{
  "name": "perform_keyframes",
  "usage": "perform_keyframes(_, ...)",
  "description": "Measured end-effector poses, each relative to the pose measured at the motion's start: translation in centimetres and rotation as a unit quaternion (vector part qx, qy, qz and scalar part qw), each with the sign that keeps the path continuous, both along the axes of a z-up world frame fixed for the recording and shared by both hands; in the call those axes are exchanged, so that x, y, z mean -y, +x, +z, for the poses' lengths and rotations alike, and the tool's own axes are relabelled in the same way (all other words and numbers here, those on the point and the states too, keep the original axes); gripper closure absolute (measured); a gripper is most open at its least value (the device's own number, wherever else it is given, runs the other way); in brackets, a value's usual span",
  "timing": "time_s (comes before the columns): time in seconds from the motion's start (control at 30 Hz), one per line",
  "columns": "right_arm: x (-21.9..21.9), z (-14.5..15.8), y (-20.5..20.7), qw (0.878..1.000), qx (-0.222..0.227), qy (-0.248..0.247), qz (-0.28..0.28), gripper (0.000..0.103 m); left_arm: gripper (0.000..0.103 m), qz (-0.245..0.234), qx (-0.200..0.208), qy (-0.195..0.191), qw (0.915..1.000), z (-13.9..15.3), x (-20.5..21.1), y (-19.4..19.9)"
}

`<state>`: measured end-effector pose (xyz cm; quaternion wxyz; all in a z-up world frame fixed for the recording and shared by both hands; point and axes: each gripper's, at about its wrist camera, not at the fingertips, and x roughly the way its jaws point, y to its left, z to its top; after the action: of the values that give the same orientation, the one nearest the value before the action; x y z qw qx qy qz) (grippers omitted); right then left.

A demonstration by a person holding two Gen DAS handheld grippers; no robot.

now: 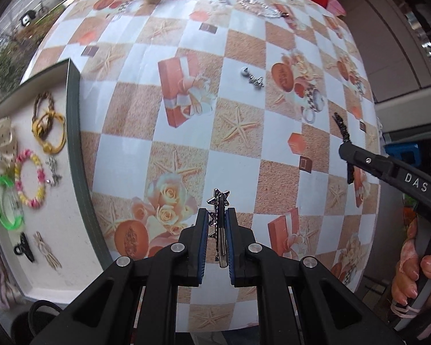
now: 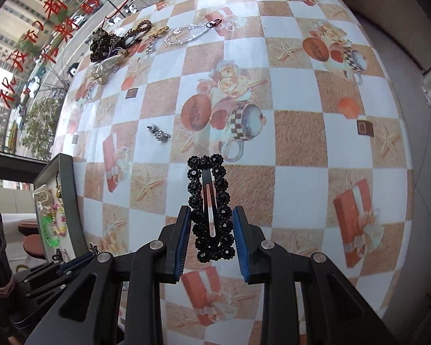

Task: Organize jewelry
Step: 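Carry the silver barrette and black hair clip with both tools over the tray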

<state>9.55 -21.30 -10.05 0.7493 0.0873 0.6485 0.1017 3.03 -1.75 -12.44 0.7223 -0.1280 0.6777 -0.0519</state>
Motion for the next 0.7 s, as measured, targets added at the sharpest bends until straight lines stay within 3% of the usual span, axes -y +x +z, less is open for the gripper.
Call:
perform_keyframes(0.37,-4.0,1.5,-3.5,1.0,0.004,-0.002,-0.023,0.071,0.087,-0.037,0.024,-0.01,0.999,2.0,-3.7,-1.1)
perform_keyframes(0.7,-8.8,3.0,-4.6,1.0,0.012,0.001,0.007,0.071,0.087,-0.021,0.044,-0.009,0.9988,3.4,-7.6,-1.8)
